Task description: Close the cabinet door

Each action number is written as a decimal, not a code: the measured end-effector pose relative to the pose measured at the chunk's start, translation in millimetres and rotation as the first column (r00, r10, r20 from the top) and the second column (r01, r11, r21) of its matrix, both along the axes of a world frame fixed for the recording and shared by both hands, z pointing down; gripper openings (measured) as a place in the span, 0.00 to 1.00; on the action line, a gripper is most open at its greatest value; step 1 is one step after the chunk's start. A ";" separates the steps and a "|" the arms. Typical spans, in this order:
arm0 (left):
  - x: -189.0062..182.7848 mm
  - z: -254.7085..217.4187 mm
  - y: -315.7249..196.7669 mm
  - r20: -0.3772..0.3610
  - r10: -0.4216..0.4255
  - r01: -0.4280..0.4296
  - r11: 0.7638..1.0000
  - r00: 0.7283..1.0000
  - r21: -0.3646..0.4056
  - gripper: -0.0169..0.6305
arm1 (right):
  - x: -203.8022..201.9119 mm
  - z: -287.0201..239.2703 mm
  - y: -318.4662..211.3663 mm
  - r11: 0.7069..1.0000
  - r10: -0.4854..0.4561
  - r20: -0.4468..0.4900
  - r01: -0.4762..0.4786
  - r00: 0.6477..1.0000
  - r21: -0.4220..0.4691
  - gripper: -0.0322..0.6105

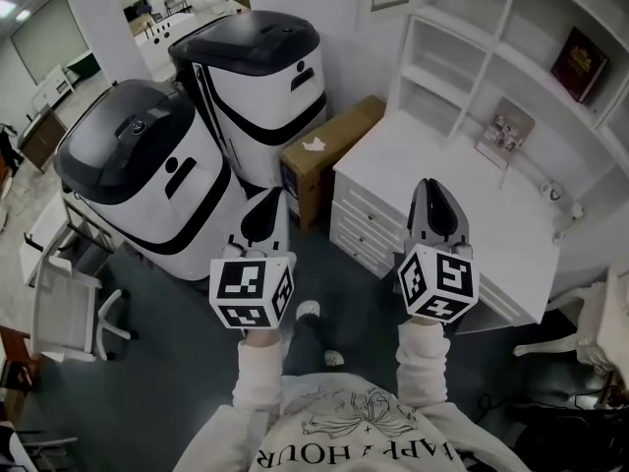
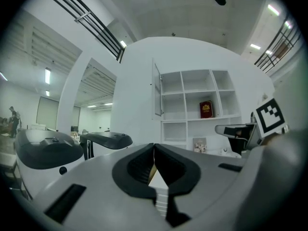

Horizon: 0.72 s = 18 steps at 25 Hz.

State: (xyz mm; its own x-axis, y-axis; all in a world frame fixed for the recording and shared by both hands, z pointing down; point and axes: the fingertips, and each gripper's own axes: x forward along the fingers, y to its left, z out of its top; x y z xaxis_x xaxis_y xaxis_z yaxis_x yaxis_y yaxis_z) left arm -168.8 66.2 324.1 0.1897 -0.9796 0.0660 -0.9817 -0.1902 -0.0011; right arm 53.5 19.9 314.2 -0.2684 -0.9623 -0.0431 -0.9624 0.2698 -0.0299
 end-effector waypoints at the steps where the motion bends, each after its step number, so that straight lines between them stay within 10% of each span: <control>1: -0.7 1.0 -5.0 -0.002 -0.002 0.002 1.000 1.000 -0.003 0.03 | -0.6 1.0 -5.0 1.000 -0.002 -0.001 0.002 1.000 -0.003 0.09; 18: -25.7 -2.9 -139.9 -0.007 0.028 -0.028 0.999 1.000 0.021 0.03 | -28.2 -5.4 -133.8 1.000 0.015 -0.008 -0.015 1.000 0.027 0.09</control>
